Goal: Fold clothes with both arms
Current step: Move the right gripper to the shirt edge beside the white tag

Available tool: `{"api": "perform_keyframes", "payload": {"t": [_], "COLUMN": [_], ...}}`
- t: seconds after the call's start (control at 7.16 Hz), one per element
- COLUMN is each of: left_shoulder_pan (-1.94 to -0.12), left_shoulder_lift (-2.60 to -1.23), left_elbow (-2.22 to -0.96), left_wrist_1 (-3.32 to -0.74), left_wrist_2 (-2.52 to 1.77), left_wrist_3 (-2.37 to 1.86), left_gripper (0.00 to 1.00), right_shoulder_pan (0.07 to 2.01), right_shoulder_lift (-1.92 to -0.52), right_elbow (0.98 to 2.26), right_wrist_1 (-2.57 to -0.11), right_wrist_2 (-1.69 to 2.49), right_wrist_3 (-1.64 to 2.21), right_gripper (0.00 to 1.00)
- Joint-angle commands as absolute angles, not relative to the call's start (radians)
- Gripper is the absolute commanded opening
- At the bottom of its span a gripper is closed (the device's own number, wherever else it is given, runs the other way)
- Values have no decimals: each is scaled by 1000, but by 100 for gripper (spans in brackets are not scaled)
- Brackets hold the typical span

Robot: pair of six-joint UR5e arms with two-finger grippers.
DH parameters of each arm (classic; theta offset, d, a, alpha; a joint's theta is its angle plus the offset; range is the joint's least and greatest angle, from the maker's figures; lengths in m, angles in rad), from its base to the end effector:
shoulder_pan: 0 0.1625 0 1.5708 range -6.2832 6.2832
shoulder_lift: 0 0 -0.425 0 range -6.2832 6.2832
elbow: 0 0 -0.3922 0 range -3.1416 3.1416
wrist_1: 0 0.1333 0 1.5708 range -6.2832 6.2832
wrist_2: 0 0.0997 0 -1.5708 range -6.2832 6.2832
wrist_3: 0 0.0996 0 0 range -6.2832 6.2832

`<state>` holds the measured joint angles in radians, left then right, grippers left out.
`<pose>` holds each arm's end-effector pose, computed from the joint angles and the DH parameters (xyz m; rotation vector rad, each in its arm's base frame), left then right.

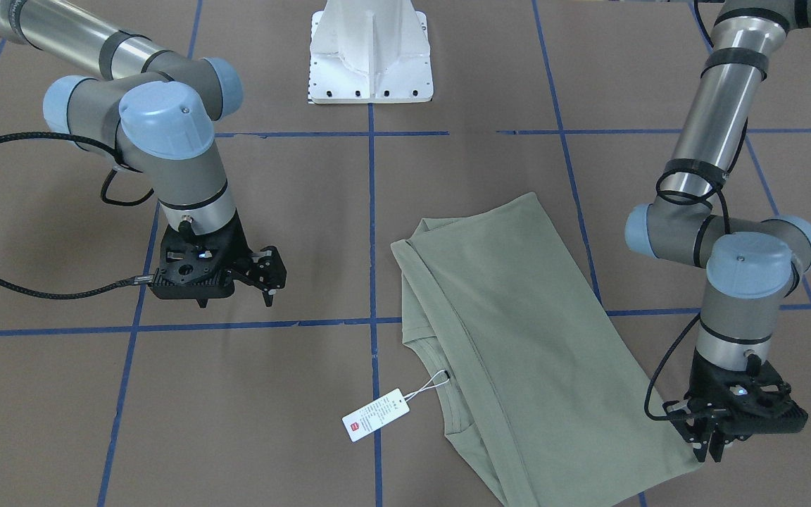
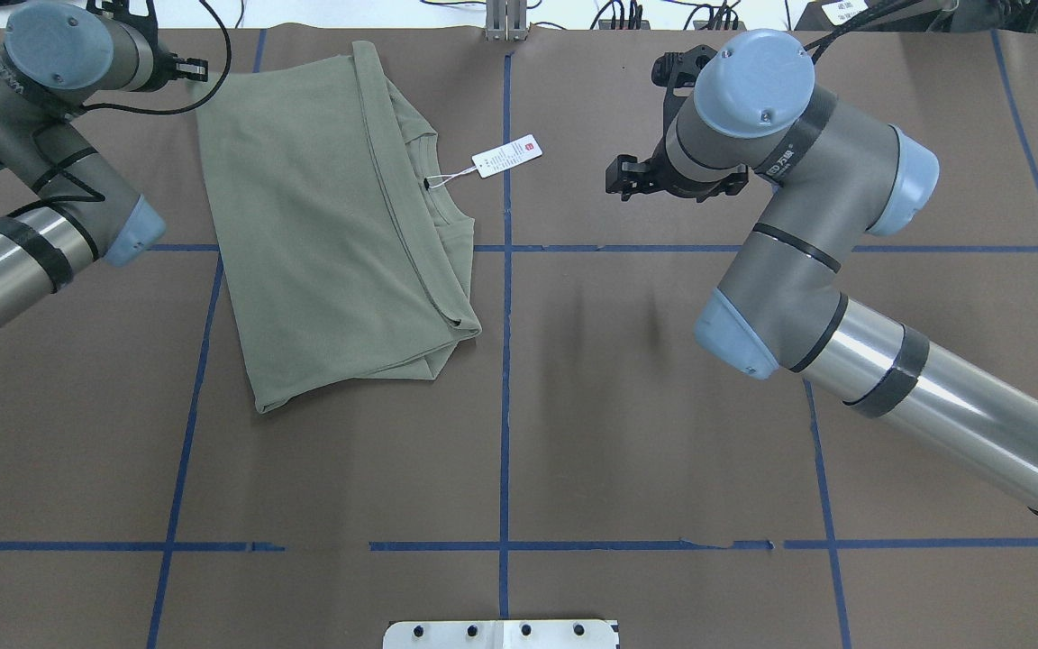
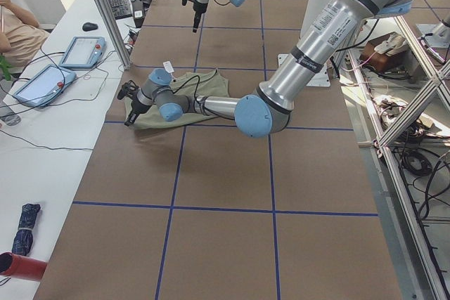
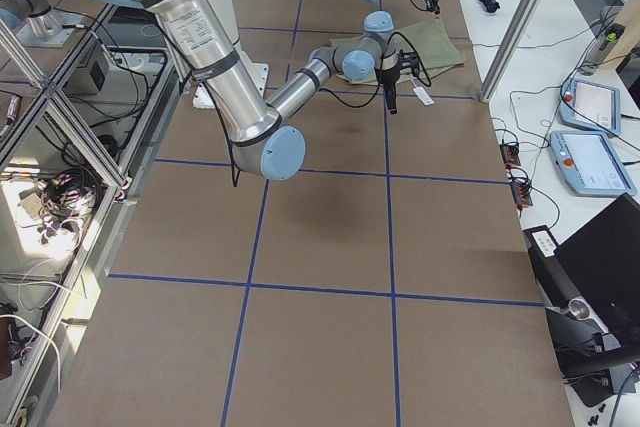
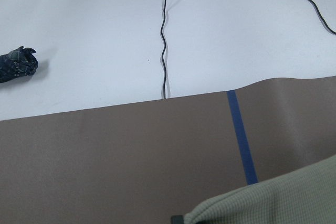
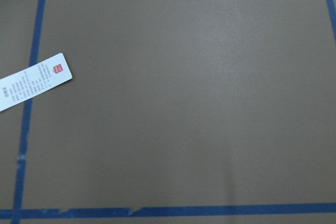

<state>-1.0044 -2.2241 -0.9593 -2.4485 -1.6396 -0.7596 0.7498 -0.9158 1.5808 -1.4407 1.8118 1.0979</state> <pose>0.3170 -0.7342 0.4645 0.6857 0.6166 -0.1477 -0.4423 -0.5616 0.2541 0.2675 -0.7794 0.1653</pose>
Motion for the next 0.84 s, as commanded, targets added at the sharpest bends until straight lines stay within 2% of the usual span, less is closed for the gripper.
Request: {"api": "perform_keyframes", "payload": {"t": [0.0, 0.14, 0.42, 0.7], "left_shoulder_pan": [-1011, -1011, -1009, -1003], "left_shoulder_lift": [-2143, -2090, -2036, -2033], "left_elbow": [-1096, -1180, -1264, -1269], "left_wrist_1": [-2477, -2476, -2476, -2476], "left_wrist_2": [-1820, -1828, -1830, -1830], "left_wrist_3": [-747, -749, -759, -761], "left_gripper": [100, 100, 100, 100], "right_shoulder_pan": [701, 665, 599, 537], "right_shoulder_lift": [-772, -676, -501, -492], "right_elbow": [1481, 1368, 1025, 991], "right_wrist_1": [-1439, -1377, -1145, -1135], "right_wrist_2": [1796, 1728, 1611, 1545], "right_wrist_3": [1259, 1354, 1478, 1488], "right_gripper": [100, 100, 95, 77]}}
